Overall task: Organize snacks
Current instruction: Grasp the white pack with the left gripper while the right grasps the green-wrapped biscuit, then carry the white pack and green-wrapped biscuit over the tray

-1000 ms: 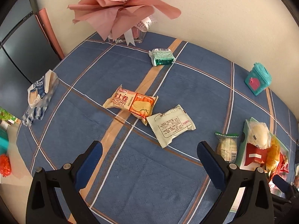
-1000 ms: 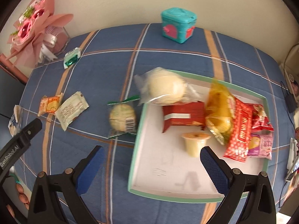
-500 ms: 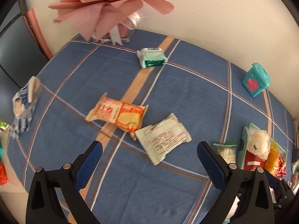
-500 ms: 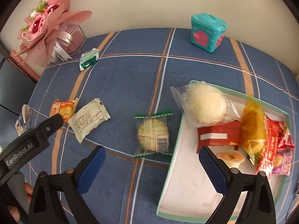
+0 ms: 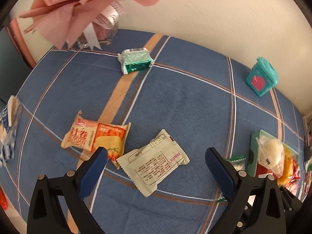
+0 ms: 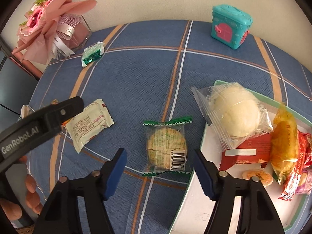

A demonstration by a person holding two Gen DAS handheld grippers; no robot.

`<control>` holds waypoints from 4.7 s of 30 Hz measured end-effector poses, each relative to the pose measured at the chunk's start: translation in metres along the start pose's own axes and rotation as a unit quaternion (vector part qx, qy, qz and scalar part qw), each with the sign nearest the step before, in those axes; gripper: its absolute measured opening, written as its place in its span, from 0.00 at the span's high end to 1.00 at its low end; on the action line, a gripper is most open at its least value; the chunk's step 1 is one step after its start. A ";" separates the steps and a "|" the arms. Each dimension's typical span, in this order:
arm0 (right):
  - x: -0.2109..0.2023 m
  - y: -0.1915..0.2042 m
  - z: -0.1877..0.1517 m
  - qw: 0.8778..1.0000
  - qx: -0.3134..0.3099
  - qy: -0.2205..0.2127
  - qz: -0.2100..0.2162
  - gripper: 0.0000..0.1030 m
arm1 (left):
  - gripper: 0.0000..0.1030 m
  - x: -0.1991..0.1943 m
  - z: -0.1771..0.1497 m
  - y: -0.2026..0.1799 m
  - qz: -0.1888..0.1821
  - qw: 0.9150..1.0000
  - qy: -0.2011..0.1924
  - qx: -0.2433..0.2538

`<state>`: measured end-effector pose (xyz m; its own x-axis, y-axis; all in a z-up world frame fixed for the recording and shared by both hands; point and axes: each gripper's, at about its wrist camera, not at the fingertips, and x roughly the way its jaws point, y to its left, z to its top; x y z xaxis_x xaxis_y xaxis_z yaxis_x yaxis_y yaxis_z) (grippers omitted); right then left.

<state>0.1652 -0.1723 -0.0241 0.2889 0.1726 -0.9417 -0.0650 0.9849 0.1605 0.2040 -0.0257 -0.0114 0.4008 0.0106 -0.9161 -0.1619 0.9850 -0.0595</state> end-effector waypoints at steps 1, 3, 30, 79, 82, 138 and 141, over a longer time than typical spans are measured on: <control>0.002 -0.001 0.000 1.000 0.001 0.001 0.000 0.33 | 0.03 0.002 0.001 -0.002 0.000 1.000 -0.002 0.006; 0.004 -0.001 0.001 1.000 0.004 0.002 0.002 0.34 | 0.05 0.004 0.001 -0.004 -0.003 1.000 -0.006 0.016; 0.013 -0.007 0.002 1.000 0.014 0.012 0.014 0.36 | 0.15 0.047 -0.007 -0.008 -0.064 0.997 0.047 0.000; 0.043 0.018 0.002 0.999 -0.018 0.014 -0.024 0.45 | 0.41 0.049 -0.015 -0.006 -0.022 0.996 0.085 -0.005; 0.044 0.019 0.002 0.999 -0.021 0.012 -0.028 0.45 | 0.41 0.049 -0.015 -0.011 -0.017 0.996 0.085 0.000; -0.101 -0.076 -0.052 0.991 0.111 -0.052 -0.055 0.49 | 0.46 -0.101 -0.047 -0.101 -0.065 0.994 -0.041 0.083; -0.112 -0.090 -0.058 0.989 0.122 -0.059 -0.065 0.49 | 0.46 -0.102 -0.057 -0.111 -0.071 0.992 -0.036 0.093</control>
<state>0.0832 -0.2808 0.0500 0.3901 0.0301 -0.9203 0.2086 0.9706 0.1201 0.1301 -0.1463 0.0657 0.4724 -0.1245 -0.8726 0.0679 0.9922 -0.1048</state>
